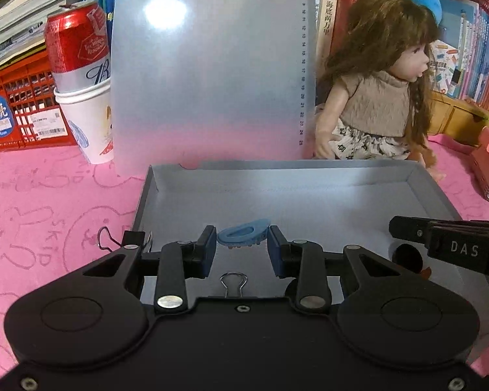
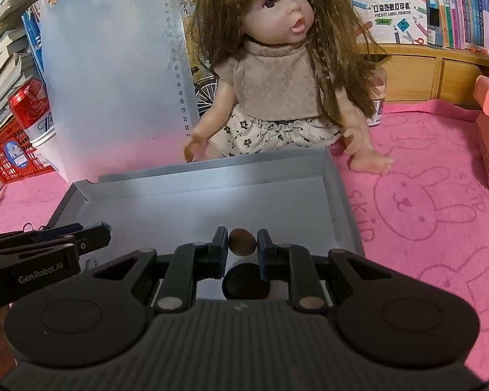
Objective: Organize rigid objects
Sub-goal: 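Lower and open left tool releasing blue piece while right tool releases ball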
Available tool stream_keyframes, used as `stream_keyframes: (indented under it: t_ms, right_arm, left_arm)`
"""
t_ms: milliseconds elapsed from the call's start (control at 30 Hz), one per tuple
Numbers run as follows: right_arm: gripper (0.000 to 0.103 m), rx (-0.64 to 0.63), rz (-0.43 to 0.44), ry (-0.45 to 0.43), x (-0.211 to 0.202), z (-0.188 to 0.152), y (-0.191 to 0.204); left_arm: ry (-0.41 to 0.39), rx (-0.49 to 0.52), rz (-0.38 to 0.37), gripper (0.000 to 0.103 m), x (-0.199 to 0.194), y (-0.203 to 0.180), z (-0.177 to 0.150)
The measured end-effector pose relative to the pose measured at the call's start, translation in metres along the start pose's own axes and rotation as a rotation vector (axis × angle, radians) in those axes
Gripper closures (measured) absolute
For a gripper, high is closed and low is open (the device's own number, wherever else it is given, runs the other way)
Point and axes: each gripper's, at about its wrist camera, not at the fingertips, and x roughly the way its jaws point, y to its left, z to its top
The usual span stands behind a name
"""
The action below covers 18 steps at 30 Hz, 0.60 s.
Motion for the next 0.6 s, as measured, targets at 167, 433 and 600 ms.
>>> stream_keyframes:
  t_ms: [167, 433, 600]
  right_arm:
    - [0.08, 0.001, 0.0, 0.012, 0.0027, -0.0011, -0.0007]
    - [0.08, 0.008, 0.001, 0.022, 0.0058, -0.0025, -0.0023]
    - [0.075, 0.021, 0.015, 0.006, 0.0003, -0.0024, -0.0029]
  left_arm:
    - [0.012, 0.001, 0.005, 0.07, 0.0045, 0.0006, -0.0034]
    - [0.02, -0.003, 0.012, 0.07, 0.0072, 0.0004, -0.0054]
    - [0.029, -0.004, 0.023, 0.07, 0.0068, -0.0001, -0.0053]
